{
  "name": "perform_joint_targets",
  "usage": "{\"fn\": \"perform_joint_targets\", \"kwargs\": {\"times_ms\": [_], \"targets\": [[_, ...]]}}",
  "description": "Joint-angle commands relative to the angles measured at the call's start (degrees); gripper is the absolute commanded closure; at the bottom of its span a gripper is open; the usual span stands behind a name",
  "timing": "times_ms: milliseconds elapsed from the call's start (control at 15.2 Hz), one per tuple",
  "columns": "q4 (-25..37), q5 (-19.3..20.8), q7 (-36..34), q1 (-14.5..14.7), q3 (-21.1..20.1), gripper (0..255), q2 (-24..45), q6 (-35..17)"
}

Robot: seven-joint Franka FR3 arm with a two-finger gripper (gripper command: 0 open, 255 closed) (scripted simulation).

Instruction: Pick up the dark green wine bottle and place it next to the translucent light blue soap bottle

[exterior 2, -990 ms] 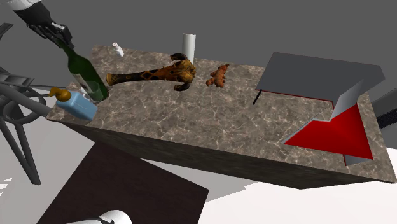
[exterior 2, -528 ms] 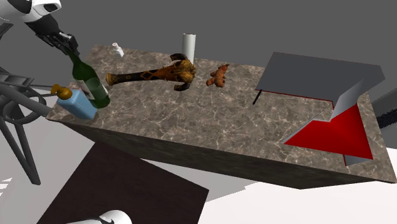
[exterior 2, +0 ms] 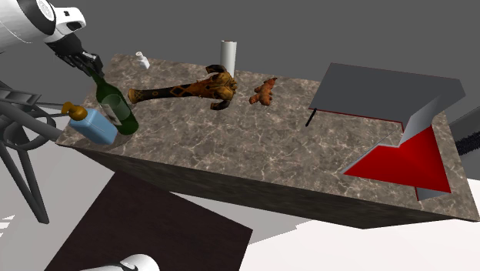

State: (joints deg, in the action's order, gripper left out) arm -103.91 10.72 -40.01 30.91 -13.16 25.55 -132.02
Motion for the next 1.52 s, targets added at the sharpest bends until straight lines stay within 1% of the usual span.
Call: {"fn": "perform_joint_targets", "kwargs": {"times_ms": [0,594,660,990,1254,1452], "targets": [[-0.32,0.34,-0.25,0.11,0.18,255,0.87,-1.21],[-0.46,0.51,-0.38,0.18,0.28,255,1.32,-1.80],[-0.45,0.51,-0.38,0.18,0.28,0,1.33,-1.79],[-0.46,0.51,-0.38,0.18,0.28,0,1.32,-1.80],[0.58,-1.07,0.61,-0.29,-0.61,0,-3.15,3.60],[0.58,-1.07,0.61,-0.29,-0.61,0,-3.15,3.60]]}}
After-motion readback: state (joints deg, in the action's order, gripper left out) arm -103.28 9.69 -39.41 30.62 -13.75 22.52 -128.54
